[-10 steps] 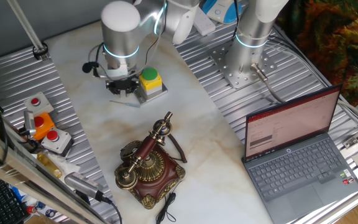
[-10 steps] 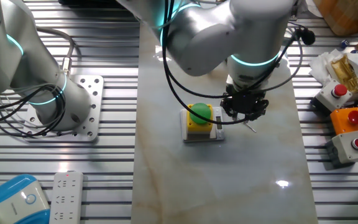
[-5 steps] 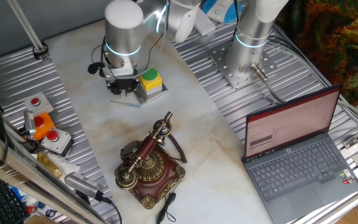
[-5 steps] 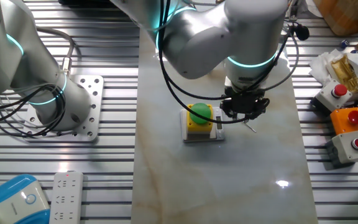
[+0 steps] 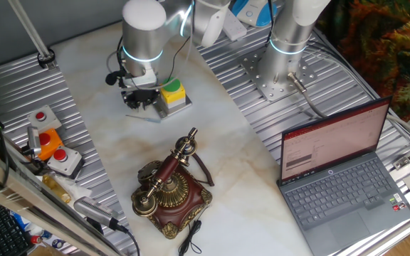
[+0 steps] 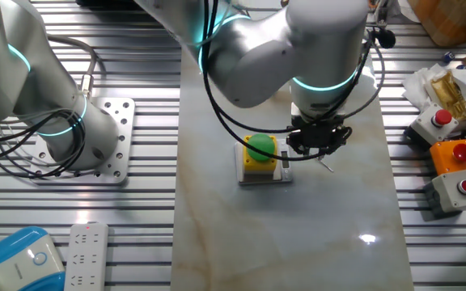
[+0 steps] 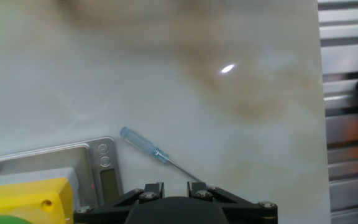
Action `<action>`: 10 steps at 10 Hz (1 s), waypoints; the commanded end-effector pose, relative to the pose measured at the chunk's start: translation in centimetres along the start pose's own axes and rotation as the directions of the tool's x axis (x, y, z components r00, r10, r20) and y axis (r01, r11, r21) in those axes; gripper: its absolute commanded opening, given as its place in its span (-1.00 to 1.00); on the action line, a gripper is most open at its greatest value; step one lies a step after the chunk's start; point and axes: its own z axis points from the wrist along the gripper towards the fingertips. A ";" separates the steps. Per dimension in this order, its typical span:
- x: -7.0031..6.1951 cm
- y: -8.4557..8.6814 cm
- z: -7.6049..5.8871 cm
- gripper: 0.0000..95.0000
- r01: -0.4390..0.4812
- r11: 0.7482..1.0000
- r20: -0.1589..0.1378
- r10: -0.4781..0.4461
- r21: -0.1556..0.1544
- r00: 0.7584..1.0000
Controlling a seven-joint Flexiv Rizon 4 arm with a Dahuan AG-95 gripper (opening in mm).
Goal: Dial a number on an old rotary phone
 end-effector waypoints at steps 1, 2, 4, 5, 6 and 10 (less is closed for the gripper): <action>0.1 0.0 0.0 -0.20 0.020 0.999 0.026 -0.021 0.028 0.999; 0.1 0.0 0.0 -0.60 0.012 1.000 0.051 -0.013 0.028 0.999; 0.1 0.0 0.0 -0.60 0.009 1.000 0.049 -0.010 0.021 0.999; 0.0 0.0 0.0 -0.60 0.001 1.000 0.055 -0.002 0.021 0.998; 0.0 0.0 0.0 -0.60 -0.002 1.000 0.052 0.001 0.020 0.999; 0.1 0.0 0.0 -0.60 -0.052 0.999 0.065 0.052 0.003 0.997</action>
